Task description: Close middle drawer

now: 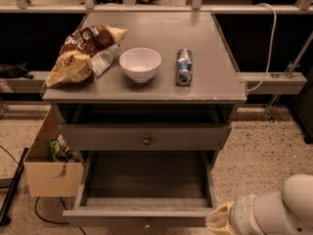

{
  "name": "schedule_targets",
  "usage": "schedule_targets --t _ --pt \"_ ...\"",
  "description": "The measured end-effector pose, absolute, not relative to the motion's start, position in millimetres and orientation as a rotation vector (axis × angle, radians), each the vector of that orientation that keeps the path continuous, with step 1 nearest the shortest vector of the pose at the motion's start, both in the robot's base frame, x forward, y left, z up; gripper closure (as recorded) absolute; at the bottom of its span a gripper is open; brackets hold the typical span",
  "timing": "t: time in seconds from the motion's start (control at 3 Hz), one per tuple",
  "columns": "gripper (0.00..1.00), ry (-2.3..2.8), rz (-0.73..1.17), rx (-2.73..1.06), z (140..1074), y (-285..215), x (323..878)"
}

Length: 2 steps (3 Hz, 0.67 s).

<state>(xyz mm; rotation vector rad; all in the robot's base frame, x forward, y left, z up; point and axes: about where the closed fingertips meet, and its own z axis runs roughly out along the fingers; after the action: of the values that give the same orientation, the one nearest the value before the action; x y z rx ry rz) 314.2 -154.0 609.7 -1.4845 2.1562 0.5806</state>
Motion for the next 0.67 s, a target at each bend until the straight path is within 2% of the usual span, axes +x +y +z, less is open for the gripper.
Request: schedule_targets --t 0.67 --pt "1.0 2.179 0.684 -1.404 555 -165 346"
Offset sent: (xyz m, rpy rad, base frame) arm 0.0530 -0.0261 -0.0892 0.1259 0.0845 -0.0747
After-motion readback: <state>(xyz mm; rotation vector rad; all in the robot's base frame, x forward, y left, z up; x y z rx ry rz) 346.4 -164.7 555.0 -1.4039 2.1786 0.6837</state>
